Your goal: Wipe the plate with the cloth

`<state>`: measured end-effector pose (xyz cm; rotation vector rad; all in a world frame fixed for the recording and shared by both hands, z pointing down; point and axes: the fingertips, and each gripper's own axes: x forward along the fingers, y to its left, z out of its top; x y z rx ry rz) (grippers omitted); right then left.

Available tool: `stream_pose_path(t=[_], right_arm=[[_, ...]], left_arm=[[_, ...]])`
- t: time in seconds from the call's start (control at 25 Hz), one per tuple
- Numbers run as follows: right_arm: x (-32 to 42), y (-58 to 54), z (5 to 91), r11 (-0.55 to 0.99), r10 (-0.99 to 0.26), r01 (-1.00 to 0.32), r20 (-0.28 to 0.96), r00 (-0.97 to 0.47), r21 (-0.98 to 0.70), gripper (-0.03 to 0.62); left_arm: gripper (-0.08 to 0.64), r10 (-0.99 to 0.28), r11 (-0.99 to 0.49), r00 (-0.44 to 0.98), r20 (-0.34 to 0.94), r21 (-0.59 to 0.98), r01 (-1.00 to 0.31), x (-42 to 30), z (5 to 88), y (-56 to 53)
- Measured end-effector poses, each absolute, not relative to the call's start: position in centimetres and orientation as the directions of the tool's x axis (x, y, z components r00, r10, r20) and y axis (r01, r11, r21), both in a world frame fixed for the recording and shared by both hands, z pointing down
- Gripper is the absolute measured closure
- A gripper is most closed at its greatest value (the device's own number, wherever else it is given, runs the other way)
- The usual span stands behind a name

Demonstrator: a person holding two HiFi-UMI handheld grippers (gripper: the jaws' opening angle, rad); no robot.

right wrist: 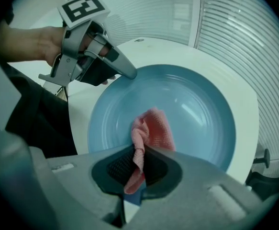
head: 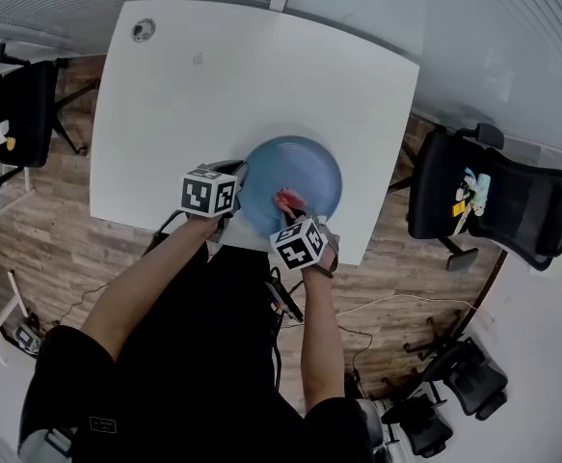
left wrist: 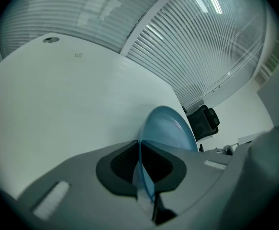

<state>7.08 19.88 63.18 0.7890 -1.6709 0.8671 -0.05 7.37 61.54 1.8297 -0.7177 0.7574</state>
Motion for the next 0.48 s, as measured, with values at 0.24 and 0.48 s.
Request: stream_pose_path(t=[0.24,0.48], right_arm=[[6.0,21.8,63.2,0.532,-0.024,-0.818,0.961,-0.274,-0.220,0.572],[7.1,22.8,63.3,0.527,0.015,-0.815,0.962,-0.273,-0.240,0.572]], left_arm=[[0.540,-0.133,-0.348,0.634,0.762,0.563,-0.750,0.1,61.5,7.4],[0.540,-0.123,-0.392,0.629,0.767,0.545,-0.741,0.3,61.5,7.5]])
